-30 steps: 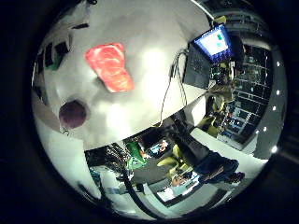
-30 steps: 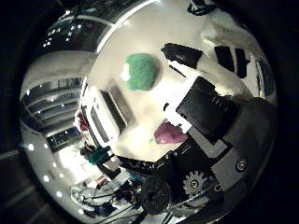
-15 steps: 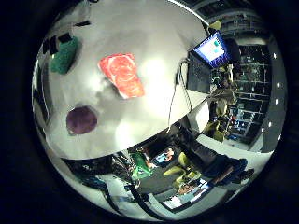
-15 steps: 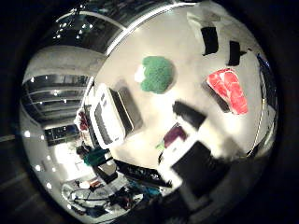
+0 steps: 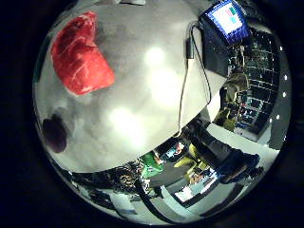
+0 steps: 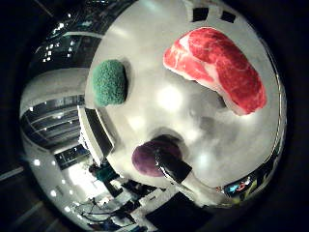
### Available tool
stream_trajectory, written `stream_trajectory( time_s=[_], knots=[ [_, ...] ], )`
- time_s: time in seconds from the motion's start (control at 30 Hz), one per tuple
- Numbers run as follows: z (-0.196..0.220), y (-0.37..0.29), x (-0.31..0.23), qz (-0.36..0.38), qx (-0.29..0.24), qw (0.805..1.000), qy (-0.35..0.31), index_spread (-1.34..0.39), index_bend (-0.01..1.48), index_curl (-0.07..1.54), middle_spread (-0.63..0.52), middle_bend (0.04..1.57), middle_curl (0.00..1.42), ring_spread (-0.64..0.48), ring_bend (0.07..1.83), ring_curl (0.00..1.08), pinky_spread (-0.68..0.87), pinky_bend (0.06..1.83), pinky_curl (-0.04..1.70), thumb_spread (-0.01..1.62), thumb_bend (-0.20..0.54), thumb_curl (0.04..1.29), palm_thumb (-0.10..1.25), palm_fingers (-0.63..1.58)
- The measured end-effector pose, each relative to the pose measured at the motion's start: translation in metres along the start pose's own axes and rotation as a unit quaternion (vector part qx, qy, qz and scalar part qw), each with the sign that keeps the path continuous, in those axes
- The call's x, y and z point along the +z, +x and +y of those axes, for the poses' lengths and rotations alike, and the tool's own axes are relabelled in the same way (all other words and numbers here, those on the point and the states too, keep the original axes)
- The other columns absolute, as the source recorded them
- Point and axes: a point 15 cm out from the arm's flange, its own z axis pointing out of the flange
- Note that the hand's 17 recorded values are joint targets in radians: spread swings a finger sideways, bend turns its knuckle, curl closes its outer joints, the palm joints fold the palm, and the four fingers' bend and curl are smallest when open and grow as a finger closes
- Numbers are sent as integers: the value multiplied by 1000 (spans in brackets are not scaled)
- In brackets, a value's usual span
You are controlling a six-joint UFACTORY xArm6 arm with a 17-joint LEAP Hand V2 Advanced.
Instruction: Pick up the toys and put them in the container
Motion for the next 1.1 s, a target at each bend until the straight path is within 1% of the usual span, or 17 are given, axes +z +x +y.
stream_trajectory(
  time_s=[0.13,0.2,0.23,0.3,0.33,0.37,0.4,0.43,0.47,0.53,0.57,0.6,0.63,0.67,0.77,0.97,1.1],
  knots=[
    [-4,-3,8,1,-3,1000,-5,-265,162,338,103,284,298,231,384,207,475,633,242,1015,-26,313,552,85],
    [-11,-6,6,5,-8,1000,-4,-231,148,313,83,310,307,216,490,229,467,652,239,1002,-22,317,577,266],
    [-12,-8,7,6,-11,1000,-6,-220,150,309,68,319,311,205,514,235,452,663,240,1001,-19,319,594,298],
    [-12,-11,9,7,-15,1000,-8,-231,169,306,17,372,329,119,624,261,379,663,231,994,-17,325,616,486],
    [-12,-11,8,8,-16,1000,-8,-259,178,301,-44,449,349,23,714,274,272,656,212,988,-15,329,642,664],
    [-12,-11,8,9,-17,1000,-8,-287,161,297,-91,475,359,-65,796,292,120,742,215,979,-15,335,667,825],
    [-12,-11,8,11,-19,1000,-9,-325,153,292,-141,506,379,-157,888,330,-104,860,245,970,-15,342,699,980],
    [-12,-10,8,13,-21,1000,-9,-338,159,297,-155,529,392,-185,914,349,-182,905,264,965,-17,344,708,1044],
    [-11,-10,8,17,-25,999,-12,-370,217,328,-181,602,422,-210,946,374,-288,936,284,954,-15,349,730,1184],
    [-9,-12,9,25,-34,999,-18,-418,346,400,-215,736,478,-238,995,411,-396,981,319,940,-16,360,778,1284],
    [-8,-14,10,27,-37,999,-21,-431,439,446,-218,793,503,-240,1031,429,-414,1018,341,931,-14,366,807,1344],
    [-8,-16,10,27,-40,999,-21,-433,456,455,-219,804,507,-241,1039,432,-419,1025,346,929,-16,367,809,1335],
    [-9,-19,9,29,-45,998,-20,-417,594,512,-210,864,530,-234,1081,451,-410,1044,366,919,-12,376,845,1403],
    [-10,-20,4,30,-47,998,-17,-400,685,549,-199,901,544,-231,1101,460,-397,1068,384,911,-14,384,864,1412],
    [-14,-23,-17,33,-50,998,3,-353,835,621,-173,1021,581,-215,1180,492,-348,1152,435,890,-11,413,930,1381],
    [-2,-31,-53,35,-58,997,23,-297,964,684,-140,1165,618,-189,1306,539,-275,1278,528,863,-14,477,1005,1287],
    [21,-49,-88,35,-76,996,35,-284,994,700,-126,1212,626,-185,1342,551,-252,1309,564,847,-11,513,1036,1254]
  ],
)
